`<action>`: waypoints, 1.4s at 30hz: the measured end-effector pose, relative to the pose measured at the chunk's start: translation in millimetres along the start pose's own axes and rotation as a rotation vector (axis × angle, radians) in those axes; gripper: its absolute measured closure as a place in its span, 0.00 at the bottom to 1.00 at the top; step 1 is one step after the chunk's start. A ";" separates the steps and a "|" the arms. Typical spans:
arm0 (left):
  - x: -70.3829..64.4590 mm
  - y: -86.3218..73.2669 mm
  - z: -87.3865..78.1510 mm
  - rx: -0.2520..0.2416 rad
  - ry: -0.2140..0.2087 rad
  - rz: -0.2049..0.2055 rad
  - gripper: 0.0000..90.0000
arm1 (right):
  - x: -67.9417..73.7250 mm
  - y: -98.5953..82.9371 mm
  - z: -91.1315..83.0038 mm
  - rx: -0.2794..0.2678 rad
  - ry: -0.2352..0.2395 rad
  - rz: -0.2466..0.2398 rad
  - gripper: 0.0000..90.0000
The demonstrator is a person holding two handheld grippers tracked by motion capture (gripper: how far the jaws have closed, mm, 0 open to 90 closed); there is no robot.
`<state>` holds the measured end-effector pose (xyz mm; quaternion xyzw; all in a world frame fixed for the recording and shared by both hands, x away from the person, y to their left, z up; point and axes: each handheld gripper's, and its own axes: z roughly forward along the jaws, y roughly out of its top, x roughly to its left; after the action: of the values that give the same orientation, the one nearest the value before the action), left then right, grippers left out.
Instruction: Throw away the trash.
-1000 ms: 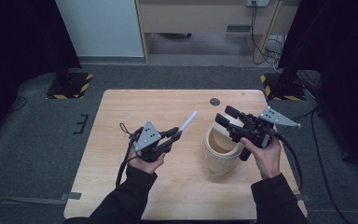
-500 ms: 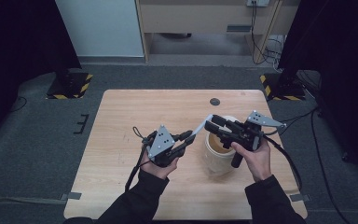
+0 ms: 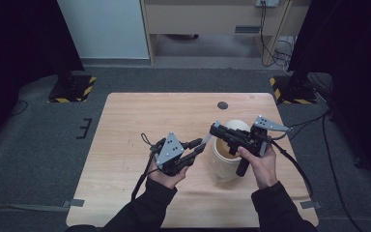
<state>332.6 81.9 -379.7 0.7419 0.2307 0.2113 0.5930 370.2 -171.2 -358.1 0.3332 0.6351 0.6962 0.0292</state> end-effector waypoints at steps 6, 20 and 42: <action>13.8 -10.7 -23.0 0.022 0.047 -0.031 0.72 | -0.8 5.8 -6.2 -0.030 -0.016 -0.032 0.89; 80.1 -99.3 -79.6 0.284 0.266 -0.287 0.38 | -3.5 34.4 -45.1 -0.160 -0.071 -0.145 0.89; 103.5 -135.9 -81.8 0.416 0.366 -0.335 0.27 | -9.2 44.3 -84.7 -0.164 -0.202 -0.262 0.88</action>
<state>355.4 233.2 -491.5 0.7484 0.4908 0.1890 0.4040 351.9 -257.3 -319.6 0.3123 0.6080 0.6989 0.2104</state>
